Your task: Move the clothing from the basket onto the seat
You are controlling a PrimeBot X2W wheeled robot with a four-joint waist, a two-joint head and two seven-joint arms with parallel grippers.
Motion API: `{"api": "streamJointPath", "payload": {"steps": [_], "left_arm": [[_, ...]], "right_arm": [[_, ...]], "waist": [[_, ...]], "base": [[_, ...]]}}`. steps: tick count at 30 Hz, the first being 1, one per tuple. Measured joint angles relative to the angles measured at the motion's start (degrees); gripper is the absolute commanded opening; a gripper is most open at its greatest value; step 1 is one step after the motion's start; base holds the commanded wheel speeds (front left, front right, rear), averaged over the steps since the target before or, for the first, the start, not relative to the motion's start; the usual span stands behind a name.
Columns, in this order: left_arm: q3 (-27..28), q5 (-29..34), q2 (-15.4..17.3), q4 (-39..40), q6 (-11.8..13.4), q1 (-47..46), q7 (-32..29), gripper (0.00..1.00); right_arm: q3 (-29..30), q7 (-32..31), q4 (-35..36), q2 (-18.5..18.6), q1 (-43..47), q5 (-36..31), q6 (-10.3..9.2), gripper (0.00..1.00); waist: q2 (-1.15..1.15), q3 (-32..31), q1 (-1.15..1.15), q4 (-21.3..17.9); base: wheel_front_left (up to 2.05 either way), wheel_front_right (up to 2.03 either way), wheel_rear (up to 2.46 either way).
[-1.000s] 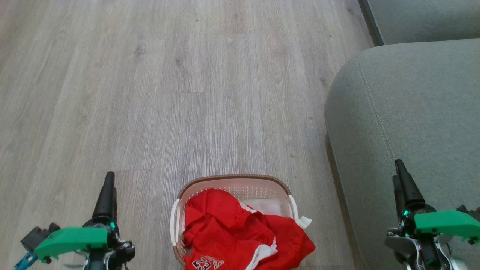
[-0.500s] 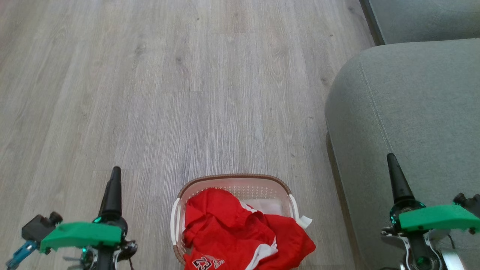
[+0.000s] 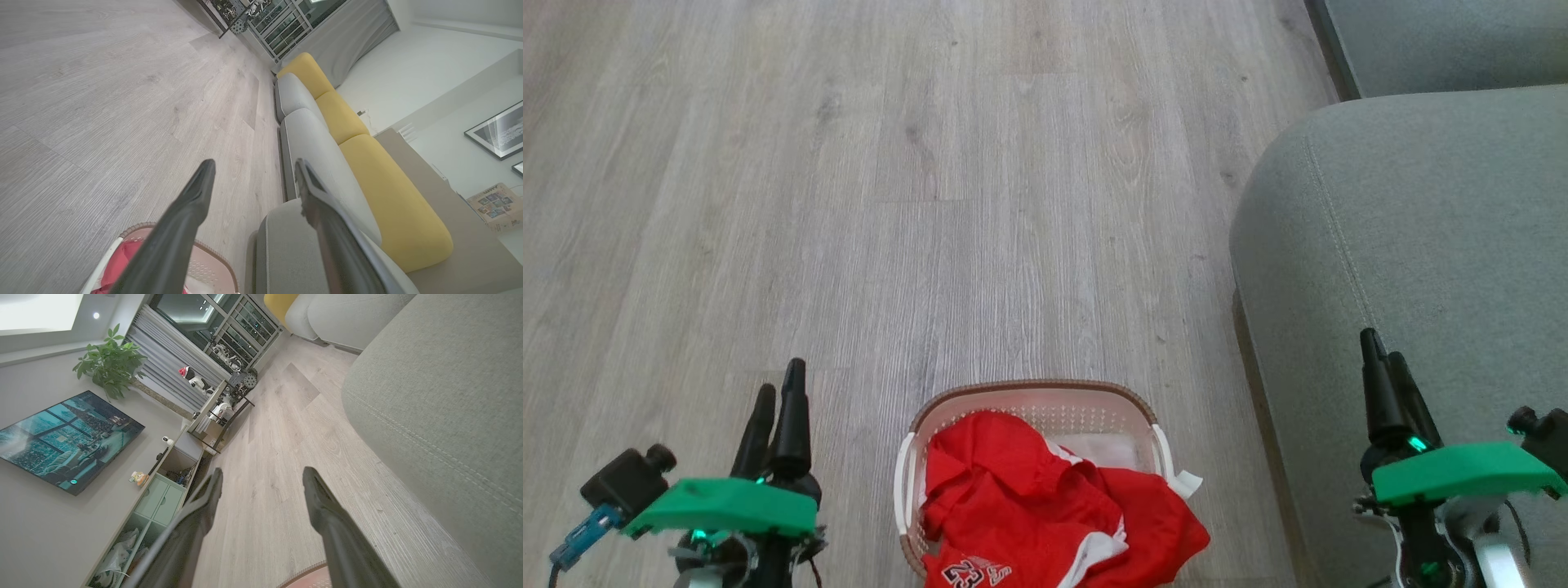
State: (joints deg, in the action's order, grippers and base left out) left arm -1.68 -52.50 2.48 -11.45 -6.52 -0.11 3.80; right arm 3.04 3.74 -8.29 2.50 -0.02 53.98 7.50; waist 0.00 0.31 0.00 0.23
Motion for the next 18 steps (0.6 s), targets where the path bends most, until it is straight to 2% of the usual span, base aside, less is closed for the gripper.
{"api": "streamJointPath", "payload": {"steps": [18], "left_arm": [[-1.5,13.3,0.1,1.8,0.0,-0.2,3.1,1.00]], "right_arm": [[-1.3,3.1,1.8,0.0,0.0,-14.3,0.00,1.00]], "waist": [[0.00,0.2,0.00,0.3]], "base": [[0.00,0.00,0.00]]}}
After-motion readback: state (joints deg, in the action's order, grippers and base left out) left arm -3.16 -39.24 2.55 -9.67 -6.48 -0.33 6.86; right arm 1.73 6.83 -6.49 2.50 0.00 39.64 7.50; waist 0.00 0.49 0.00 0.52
